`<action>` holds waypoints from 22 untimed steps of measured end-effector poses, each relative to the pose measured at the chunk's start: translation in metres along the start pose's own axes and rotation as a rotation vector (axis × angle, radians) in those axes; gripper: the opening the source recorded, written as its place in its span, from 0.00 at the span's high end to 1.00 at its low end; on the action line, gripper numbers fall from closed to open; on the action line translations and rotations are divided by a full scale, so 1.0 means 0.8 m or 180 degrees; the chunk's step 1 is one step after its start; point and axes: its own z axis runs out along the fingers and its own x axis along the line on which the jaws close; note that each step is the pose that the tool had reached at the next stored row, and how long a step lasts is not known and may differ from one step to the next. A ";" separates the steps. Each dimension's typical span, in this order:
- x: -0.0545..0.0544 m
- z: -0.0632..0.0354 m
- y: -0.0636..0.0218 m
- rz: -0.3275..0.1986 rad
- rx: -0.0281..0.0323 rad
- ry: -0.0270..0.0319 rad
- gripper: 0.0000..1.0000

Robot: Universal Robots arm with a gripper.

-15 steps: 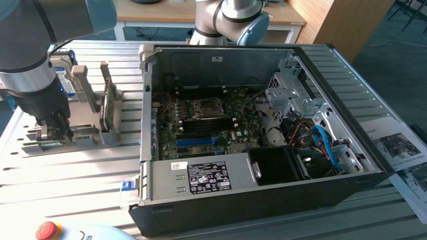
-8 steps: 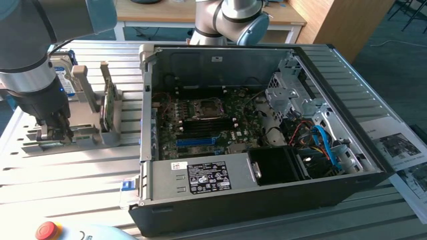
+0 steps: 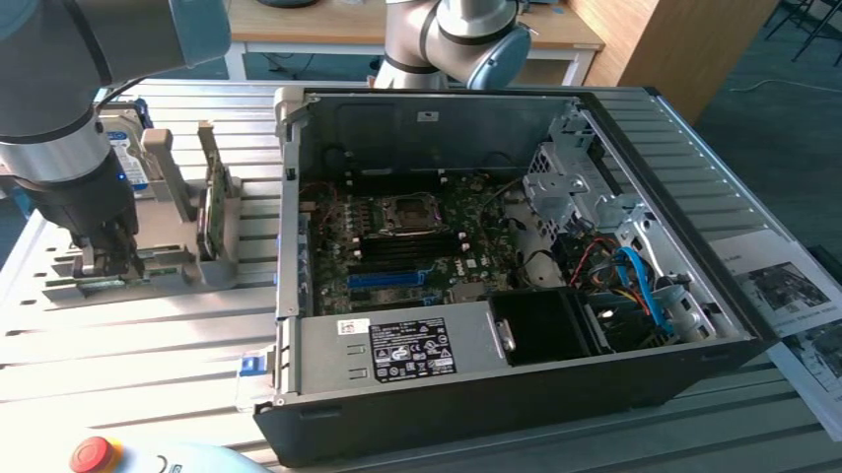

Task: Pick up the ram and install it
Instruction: 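Pick up the ram and move it above insertion slot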

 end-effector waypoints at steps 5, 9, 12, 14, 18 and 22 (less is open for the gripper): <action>0.000 0.000 0.000 0.0000 0.0000 0.0000 0.88; 0.000 0.000 0.000 0.0000 0.0000 0.0000 0.88; 0.000 -0.001 0.000 0.0000 0.0000 0.0000 0.88; 0.000 -0.003 0.000 0.0000 0.0000 0.0000 0.88; 0.000 -0.010 0.000 0.0000 0.0000 0.0000 0.88; 0.000 -0.017 0.001 0.0000 0.0000 0.0000 0.88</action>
